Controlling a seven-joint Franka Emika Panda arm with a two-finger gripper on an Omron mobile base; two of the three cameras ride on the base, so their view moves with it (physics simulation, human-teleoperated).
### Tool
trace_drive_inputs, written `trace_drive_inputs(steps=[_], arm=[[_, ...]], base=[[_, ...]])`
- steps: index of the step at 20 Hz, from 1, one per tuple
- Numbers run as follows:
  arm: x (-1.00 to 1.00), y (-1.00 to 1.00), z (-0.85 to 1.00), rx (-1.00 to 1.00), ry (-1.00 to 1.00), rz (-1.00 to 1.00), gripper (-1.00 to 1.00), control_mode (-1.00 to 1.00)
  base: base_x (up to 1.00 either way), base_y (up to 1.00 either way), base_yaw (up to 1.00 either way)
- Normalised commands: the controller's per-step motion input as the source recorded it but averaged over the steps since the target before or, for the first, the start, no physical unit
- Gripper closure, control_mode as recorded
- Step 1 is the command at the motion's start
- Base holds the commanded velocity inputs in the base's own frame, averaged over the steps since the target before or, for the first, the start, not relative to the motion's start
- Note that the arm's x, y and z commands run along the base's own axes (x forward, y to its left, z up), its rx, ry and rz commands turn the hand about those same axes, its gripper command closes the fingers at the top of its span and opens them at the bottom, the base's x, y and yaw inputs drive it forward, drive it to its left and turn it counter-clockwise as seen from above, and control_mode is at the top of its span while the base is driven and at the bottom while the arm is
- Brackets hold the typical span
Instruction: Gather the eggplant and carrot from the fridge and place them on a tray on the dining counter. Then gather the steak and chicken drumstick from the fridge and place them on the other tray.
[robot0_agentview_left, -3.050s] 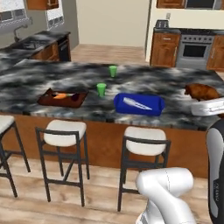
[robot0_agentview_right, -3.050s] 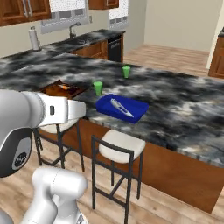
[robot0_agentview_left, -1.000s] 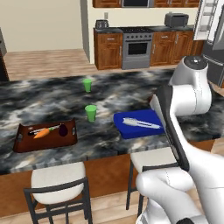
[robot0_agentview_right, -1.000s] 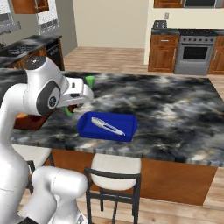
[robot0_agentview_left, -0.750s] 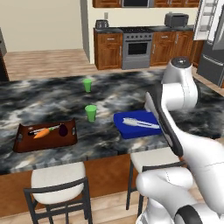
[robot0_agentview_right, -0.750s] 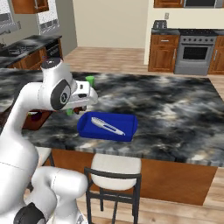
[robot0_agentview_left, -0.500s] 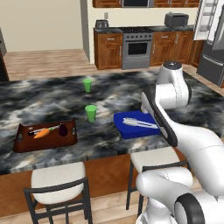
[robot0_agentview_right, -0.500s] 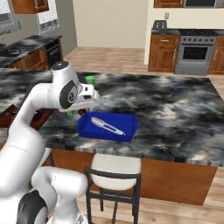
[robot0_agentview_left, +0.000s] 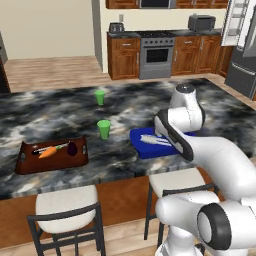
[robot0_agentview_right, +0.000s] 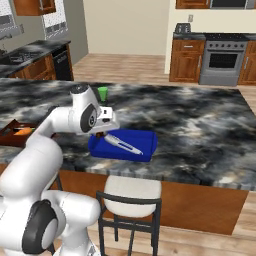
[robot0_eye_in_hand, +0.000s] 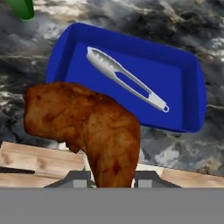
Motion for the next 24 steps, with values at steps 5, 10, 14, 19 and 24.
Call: trace_drive_inputs(steps=[5, 10, 14, 19, 24], arm=[[0.39, 0.0, -0.5, 0.03, -0.07, 0.0, 1.0, -1.0], [0.46, 0.0, -0.39, 0.03, 0.0, 0.0, 1.0, -1.0], [0.46, 0.0, -0.41, 0.0, 0.0, 0.0, 1.0, -1.0], [0.42, 0.0, -0.35, 0.0, 0.0, 0.0, 1.0, -1.0], [0.22, 0.0, -0.28, 0.0, 0.0, 0.0, 1.0, -1.0]], base=[[0.0, 0.0, 0.0], [0.0, 0.0, 0.0], [0.0, 0.0, 0.0], [0.0, 0.0, 0.0], [0.0, 0.0, 0.0]])
